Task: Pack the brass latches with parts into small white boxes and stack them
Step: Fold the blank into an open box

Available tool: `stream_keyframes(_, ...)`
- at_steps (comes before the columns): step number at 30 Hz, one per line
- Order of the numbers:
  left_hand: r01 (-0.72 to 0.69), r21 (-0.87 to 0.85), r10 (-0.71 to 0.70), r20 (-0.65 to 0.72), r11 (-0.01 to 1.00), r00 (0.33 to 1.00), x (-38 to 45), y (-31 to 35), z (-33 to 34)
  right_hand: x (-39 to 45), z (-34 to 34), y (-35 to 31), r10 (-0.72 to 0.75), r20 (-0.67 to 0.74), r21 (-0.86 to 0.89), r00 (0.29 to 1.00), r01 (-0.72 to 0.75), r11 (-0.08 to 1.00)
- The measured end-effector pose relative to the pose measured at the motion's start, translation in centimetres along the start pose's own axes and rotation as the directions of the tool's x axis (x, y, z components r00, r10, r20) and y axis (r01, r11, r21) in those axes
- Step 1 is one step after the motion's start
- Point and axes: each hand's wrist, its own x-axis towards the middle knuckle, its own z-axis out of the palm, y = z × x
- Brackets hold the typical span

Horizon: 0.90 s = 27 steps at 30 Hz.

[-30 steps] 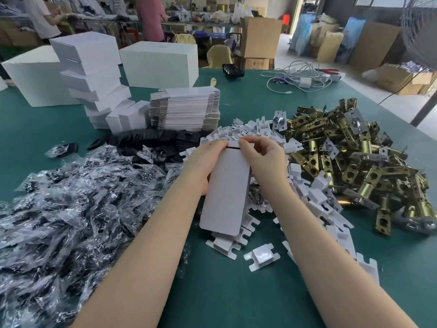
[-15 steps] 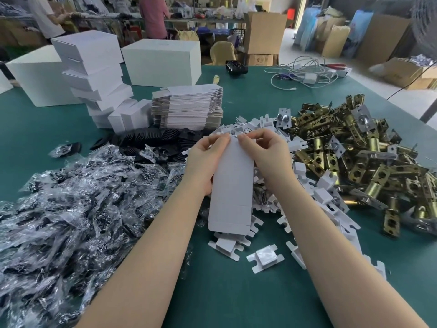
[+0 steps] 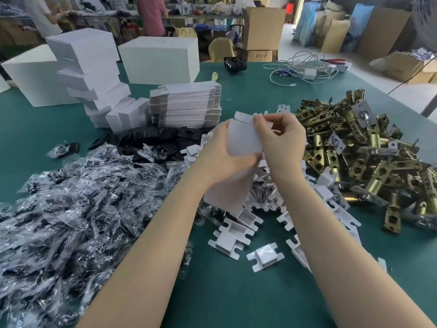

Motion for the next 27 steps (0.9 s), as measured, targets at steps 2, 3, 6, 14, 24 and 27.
stream_keyframes(2,-0.075,0.172,0.079,-0.018,0.982,0.997,-0.2,0.6,0.3,0.0,-0.1,-0.9,-0.05,-0.046,0.021,0.998,0.051,0.998)
stream_keyframes(3,-0.086,0.242,0.105,-0.065,0.966,0.992,-0.4,1.0,0.4,-0.1,-0.1,-1.3,-0.069,-0.049,0.028,0.996,0.071,0.997)
stream_keyframes(6,-0.073,0.308,0.135,-0.187,0.949,0.973,-0.8,1.4,0.3,-0.6,0.2,-1.9,-0.113,0.007,0.017,0.994,0.113,0.993)
stream_keyframes(14,-0.118,0.365,0.185,-0.156,0.924,0.97,-0.9,0.7,-0.5,-0.4,-0.3,-1.9,-0.054,0.21,0.039,0.976,0.046,0.998)
stream_keyframes(24,-0.136,0.356,0.2,-0.148,0.925,0.969,-0.5,0.1,-0.4,0.0,-1.0,-1.5,-0.106,0.292,0.036,0.95,0.1,0.994)
stream_keyframes(27,-0.15,0.354,0.211,-0.141,0.923,0.967,-0.5,0.3,-0.6,0.4,-1.4,-1.3,-0.092,0.328,0.038,0.94,0.084,0.996)
